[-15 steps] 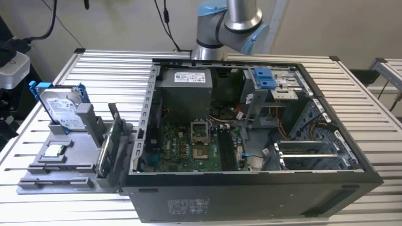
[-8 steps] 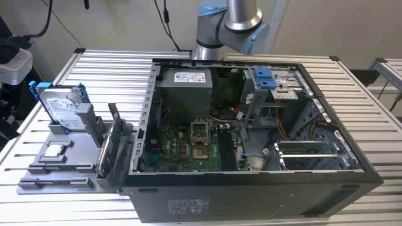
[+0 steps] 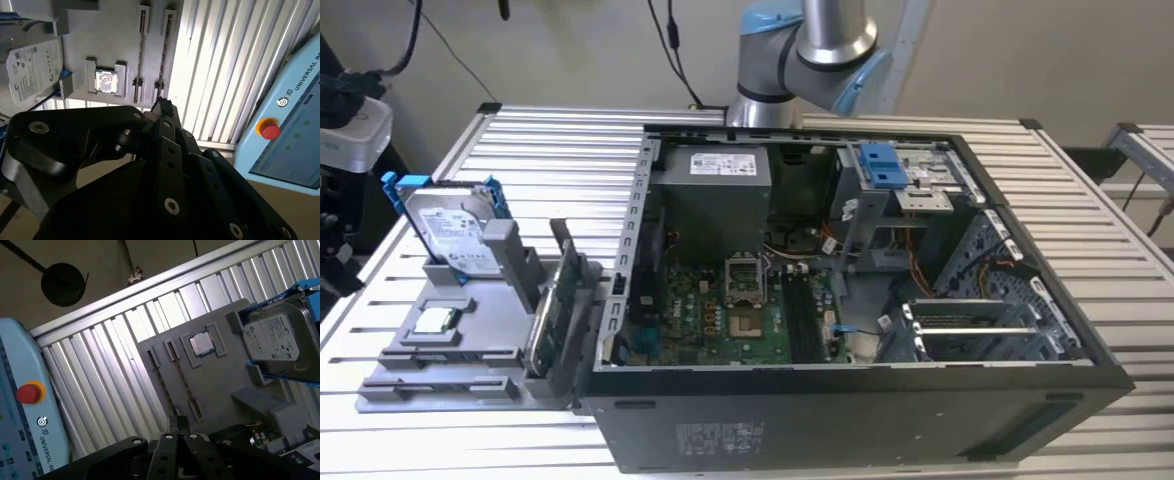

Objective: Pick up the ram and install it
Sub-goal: 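Pick up the ram and move it above insertion slot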

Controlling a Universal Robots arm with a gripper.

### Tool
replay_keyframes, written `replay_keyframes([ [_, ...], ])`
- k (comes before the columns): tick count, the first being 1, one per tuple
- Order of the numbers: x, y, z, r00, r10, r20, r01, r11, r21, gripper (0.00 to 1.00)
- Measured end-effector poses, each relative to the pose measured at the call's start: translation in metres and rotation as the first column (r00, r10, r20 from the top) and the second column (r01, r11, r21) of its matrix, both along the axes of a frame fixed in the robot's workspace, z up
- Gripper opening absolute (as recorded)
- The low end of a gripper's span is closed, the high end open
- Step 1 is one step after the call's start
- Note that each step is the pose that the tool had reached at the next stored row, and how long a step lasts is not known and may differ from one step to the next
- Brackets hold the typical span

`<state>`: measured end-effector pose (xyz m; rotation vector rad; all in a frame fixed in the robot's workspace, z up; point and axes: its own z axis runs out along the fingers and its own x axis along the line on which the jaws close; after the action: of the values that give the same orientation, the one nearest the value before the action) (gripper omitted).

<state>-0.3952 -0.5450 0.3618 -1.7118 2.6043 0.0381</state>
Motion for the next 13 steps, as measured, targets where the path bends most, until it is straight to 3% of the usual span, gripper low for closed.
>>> replay_keyframes([
  [8, -0.0004, 0.0, -0.0007, 0.9964, 0.084, 0.0103, -0.084, 0.9965, -0.0002, 0.11],
  [13, -0.0011, 0.0, -0.0013, 0.9881, 0.154, 0.0107, -0.154, 0.9881, -0.0004, 0.11],
])
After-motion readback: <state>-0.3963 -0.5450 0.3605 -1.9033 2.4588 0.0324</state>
